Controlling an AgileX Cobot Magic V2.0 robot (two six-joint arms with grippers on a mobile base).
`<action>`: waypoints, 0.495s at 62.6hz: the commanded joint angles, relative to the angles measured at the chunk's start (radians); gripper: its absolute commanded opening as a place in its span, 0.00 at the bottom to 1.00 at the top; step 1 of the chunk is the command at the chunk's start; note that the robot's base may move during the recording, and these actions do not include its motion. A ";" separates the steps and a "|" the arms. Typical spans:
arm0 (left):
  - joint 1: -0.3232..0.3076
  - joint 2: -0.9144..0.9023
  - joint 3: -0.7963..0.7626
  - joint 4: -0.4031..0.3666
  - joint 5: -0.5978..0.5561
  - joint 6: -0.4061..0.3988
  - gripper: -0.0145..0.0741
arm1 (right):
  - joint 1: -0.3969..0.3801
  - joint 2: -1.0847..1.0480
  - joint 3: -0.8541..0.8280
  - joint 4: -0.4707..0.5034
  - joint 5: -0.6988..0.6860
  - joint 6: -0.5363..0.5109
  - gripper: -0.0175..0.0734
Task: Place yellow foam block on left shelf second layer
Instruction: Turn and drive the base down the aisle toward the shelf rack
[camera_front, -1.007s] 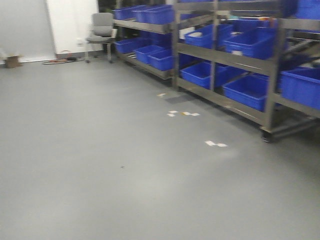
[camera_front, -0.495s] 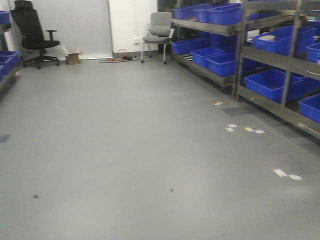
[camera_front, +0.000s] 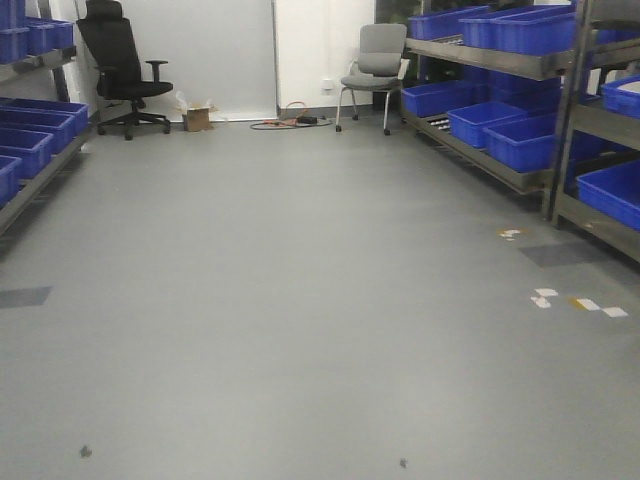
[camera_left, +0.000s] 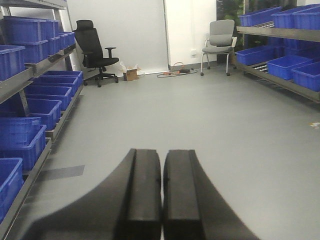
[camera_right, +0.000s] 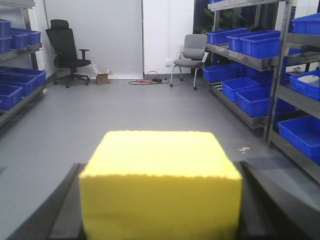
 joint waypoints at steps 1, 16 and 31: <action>0.001 -0.020 0.024 -0.005 -0.083 -0.004 0.30 | -0.006 0.009 -0.030 0.001 -0.092 -0.006 0.69; 0.001 -0.020 0.024 -0.005 -0.083 -0.004 0.30 | -0.006 0.009 -0.030 0.001 -0.092 -0.006 0.69; 0.001 -0.020 0.024 -0.005 -0.083 -0.004 0.30 | -0.006 0.009 -0.030 0.001 -0.092 -0.006 0.69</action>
